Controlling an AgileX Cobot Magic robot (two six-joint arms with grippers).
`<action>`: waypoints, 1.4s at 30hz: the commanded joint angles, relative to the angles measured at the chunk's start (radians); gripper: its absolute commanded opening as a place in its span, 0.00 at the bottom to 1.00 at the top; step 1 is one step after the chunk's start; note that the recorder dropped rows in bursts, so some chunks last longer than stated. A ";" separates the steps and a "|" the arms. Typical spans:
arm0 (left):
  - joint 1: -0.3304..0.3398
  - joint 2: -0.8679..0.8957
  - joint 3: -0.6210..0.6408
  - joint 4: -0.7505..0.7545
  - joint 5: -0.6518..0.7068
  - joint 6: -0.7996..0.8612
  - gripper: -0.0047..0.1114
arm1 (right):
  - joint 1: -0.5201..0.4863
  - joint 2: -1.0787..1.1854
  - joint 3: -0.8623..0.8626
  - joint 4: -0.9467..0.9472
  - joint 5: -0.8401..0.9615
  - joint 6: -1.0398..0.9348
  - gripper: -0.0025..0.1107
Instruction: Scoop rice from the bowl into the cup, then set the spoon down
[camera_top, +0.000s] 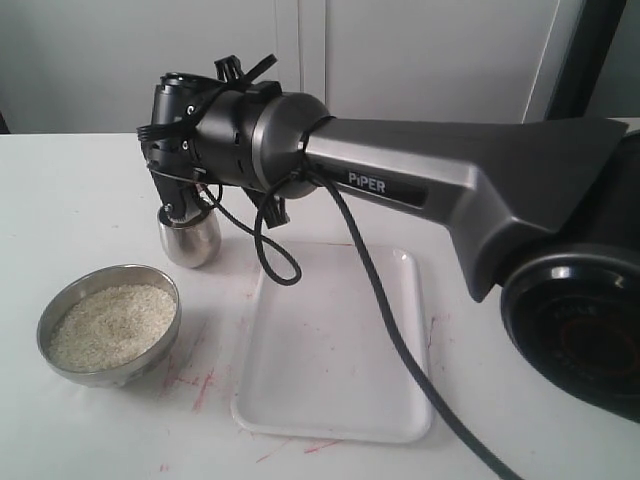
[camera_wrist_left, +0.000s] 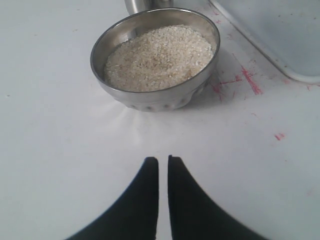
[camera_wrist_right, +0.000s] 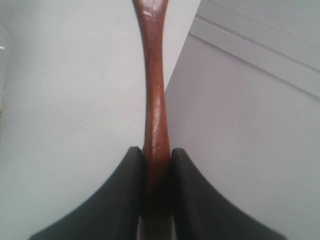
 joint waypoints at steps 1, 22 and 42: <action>-0.005 -0.003 0.005 -0.011 0.002 0.003 0.16 | -0.004 -0.002 0.001 -0.085 -0.003 -0.012 0.02; -0.005 -0.003 0.005 -0.011 0.002 0.003 0.16 | -0.004 0.043 0.003 -0.095 -0.022 -0.012 0.02; -0.005 -0.003 0.005 -0.011 0.002 0.003 0.16 | -0.003 0.035 0.003 -0.157 0.000 -0.003 0.02</action>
